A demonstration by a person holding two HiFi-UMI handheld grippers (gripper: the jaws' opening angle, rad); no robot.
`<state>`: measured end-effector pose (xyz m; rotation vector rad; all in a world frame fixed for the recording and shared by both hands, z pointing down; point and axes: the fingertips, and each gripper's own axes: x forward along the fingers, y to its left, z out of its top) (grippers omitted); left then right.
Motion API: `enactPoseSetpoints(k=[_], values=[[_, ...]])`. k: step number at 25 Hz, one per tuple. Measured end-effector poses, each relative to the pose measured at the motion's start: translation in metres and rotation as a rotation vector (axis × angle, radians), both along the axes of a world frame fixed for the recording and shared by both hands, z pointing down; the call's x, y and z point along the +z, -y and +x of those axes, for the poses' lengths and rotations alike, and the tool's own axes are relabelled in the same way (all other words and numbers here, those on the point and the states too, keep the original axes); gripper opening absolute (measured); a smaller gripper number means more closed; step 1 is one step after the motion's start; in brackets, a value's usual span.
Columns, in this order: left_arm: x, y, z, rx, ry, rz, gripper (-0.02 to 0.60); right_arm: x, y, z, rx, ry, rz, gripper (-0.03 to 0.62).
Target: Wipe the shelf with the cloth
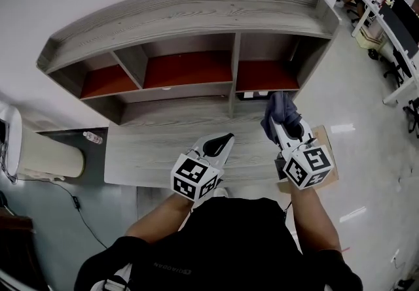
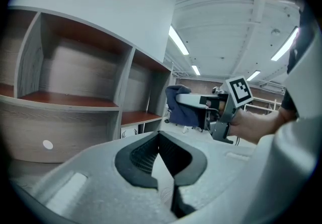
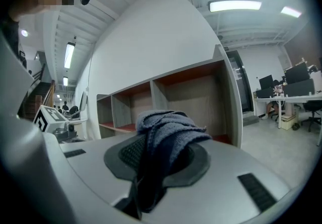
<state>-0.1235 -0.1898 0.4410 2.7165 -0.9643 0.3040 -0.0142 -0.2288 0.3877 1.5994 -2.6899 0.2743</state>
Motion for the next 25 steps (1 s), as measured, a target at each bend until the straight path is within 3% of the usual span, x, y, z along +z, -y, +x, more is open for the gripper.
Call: enactPoseSetpoints(k=[10,25], values=[[-0.009,-0.037,0.040,-0.072,-0.029,0.006,0.008,0.024,-0.078,0.013,-0.130,0.027,-0.054,0.095],[-0.002,-0.149,0.134,-0.165,-0.033,-0.002,0.008,0.043,-0.186,0.108,-0.255,0.043,-0.086,0.094]])
